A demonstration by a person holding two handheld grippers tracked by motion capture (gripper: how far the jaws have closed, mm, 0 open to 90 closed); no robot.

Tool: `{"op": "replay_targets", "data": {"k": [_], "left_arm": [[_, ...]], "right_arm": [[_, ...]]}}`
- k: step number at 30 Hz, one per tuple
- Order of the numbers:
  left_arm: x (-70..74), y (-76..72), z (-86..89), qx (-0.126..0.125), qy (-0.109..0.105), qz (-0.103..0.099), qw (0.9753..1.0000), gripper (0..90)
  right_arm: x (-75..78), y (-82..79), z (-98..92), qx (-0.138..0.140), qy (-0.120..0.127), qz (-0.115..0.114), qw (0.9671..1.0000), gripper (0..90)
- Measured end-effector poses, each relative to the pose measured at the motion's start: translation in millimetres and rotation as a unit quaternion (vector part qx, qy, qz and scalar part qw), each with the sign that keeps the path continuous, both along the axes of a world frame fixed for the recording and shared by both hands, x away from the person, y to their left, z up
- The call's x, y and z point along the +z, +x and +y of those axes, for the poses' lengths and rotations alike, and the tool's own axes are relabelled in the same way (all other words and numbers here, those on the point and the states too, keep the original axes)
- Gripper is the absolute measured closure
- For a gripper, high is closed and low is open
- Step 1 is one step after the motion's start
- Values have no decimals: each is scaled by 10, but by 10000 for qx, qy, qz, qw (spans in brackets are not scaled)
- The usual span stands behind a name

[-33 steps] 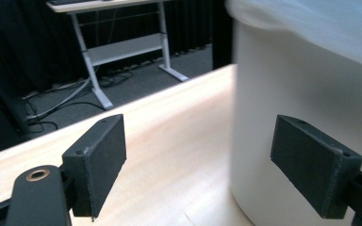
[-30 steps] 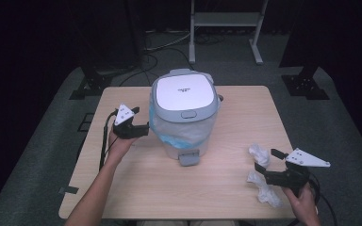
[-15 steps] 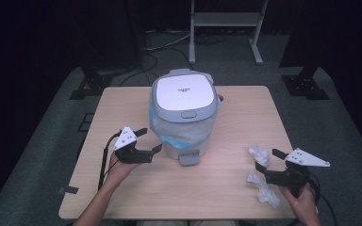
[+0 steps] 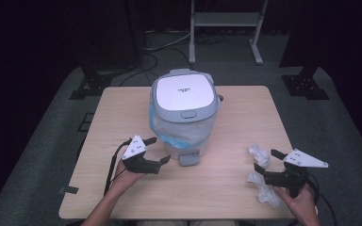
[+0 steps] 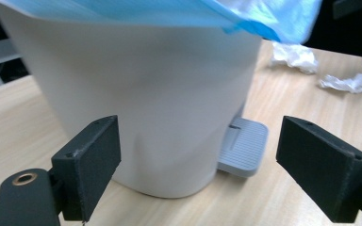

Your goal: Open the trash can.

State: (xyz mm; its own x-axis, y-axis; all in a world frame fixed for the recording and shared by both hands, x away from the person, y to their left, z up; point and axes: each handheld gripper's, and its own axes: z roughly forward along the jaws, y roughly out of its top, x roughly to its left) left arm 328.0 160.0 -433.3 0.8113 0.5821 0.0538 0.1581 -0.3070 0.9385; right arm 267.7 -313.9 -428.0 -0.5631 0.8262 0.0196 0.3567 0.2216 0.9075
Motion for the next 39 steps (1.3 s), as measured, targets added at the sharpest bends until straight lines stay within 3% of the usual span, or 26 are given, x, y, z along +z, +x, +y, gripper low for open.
{"op": "replay_targets", "data": {"k": [9, 10, 15, 17, 21, 24, 27, 34, 39], "left_arm": [[-48, -108, -168, -346, 106, 118, 9993, 147], [-57, -116, -188, -393, 136, 112, 9991, 197], [-93, -134, -307, -584, 222, 127, 9980, 267], [-103, -123, -353, -615, 208, 167, 9977, 347], [-139, -76, -460, -690, 217, 407, 9966, 395], [-169, -60, -546, -758, 303, 413, 9958, 437], [-196, -37, -620, -755, 420, 383, 9955, 538], [-287, 49, -745, -505, 578, 423, 9962, 639], [-341, 94, -816, -398, 797, 317, 9955, 704]], "right_arm": [[8, -10, 21, 49, -17, -4, 10000, 128], [8, -10, 24, 58, -13, 1, 10000, 128], [12, -17, 38, 145, -13, -17, 9999, 128], [13, -22, 51, 171, -17, -19, 9998, 128], [11, -17, 62, 181, -41, -8, 9998, 128], [11, -17, 59, 183, -37, -10, 9998, 128], [12, -20, 61, 178, -24, -8, 9998, 128], [5, -20, 78, 175, -58, 0, 9998, 128], [1, -16, 82, 183, -57, 15, 9998, 128]]}}
